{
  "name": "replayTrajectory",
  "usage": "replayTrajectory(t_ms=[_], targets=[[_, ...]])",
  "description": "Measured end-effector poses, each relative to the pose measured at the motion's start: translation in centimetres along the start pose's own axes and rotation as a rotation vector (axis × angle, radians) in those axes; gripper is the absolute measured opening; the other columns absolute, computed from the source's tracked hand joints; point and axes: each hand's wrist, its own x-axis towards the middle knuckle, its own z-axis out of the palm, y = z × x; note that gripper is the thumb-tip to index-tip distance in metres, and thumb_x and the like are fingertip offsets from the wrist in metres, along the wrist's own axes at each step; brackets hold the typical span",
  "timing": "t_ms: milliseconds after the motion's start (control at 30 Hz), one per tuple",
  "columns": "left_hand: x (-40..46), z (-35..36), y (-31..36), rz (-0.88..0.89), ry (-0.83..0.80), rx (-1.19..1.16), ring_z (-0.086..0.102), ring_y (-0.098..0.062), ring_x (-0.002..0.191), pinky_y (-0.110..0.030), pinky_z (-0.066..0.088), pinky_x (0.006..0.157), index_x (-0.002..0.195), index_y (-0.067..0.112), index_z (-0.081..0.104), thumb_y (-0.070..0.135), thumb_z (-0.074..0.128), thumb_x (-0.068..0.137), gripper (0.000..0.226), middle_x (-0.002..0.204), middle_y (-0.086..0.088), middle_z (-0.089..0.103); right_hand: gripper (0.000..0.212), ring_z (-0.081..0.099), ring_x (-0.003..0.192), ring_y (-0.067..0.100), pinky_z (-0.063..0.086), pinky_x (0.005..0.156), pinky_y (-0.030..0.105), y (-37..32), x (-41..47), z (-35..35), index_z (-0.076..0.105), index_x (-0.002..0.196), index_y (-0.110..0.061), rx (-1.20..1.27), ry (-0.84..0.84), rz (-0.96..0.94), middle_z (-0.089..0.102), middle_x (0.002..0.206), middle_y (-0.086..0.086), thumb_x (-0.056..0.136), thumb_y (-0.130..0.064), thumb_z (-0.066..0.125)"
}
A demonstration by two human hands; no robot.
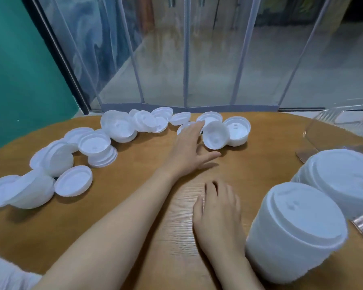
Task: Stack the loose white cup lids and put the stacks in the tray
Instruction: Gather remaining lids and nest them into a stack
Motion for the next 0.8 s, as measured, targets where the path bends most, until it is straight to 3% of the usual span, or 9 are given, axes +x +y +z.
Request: replayTrajectory(t_ms=[133,233,367,500,700,800], targets=[[2.4,1.6,-0.4,0.036,0.039,0.039,0.040,-0.016,0.137,-0.029,0.026,0.110,0.151,0.023,0.044,0.065,0.085,0.070,0.100,0.144,0.007,0.052,0.038,0.052,0.118,0.027,0.043,0.107,0.044,0.1,0.0,0.1,0.058,0.125,-0.013,-0.008,-0.034,-0.009,0.056,0.125,0.005,0.093,-0.029,0.043],[2.7,2.0,-0.4,0.028,0.083,0.026,0.045,-0.016,0.131,-0.024,0.022,0.101,0.143,0.026,0.051,0.062,0.087,0.070,0.090,0.137,0.009,0.057,0.033,0.052,0.115,0.026,0.042,0.106,0.043,0.1,0.0,0.0,0.057,0.120,-0.014,0.005,-0.038,-0.015,0.055,0.118,0.003,0.093,-0.028,0.045],[1.5,0.6,-0.4,-0.002,0.148,0.018,0.051,-0.016,0.125,-0.029,0.027,0.100,0.137,0.025,0.055,0.060,0.090,0.065,0.087,0.131,0.008,0.059,0.018,0.051,0.104,0.025,0.044,0.099,0.042,-0.1,0.1,-0.1,0.056,0.106,-0.016,0.013,-0.014,-0.025,0.052,0.105,0.001,0.090,-0.024,0.050],[-3.1,-2.9,0.0,-0.103,0.205,-0.022,0.055,-0.009,0.108,-0.042,0.044,0.104,0.132,0.025,0.056,0.057,0.094,0.061,0.087,0.125,0.013,0.058,0.021,0.052,0.106,0.029,0.043,0.099,0.043,0.0,0.1,-0.1,0.060,0.107,-0.013,-0.014,-0.018,-0.015,0.055,0.111,0.006,0.090,-0.022,0.051],[-13.1,-7.7,1.1,-0.253,0.339,-0.110,0.055,0.003,0.111,-0.014,0.045,0.097,0.140,0.032,0.044,0.033,0.096,0.067,0.090,0.128,0.011,0.056,0.027,0.052,0.115,0.031,0.041,0.104,0.045,-0.1,0.1,-0.3,0.063,0.112,-0.007,-0.038,-0.027,-0.027,0.059,0.119,0.012,0.092,-0.022,0.054],[-15.9,-7.8,1.5,-0.310,0.333,-0.185,0.056,0.001,0.119,-0.020,0.046,0.104,0.137,0.044,0.046,0.027,0.093,0.072,0.082,0.131,0.012,0.055,0.032,0.051,0.122,0.031,0.040,0.108,0.045,-0.1,0.2,-0.4,0.063,0.116,-0.006,-0.058,-0.051,-0.024,0.059,0.127,0.012,0.094,-0.024,0.050]])
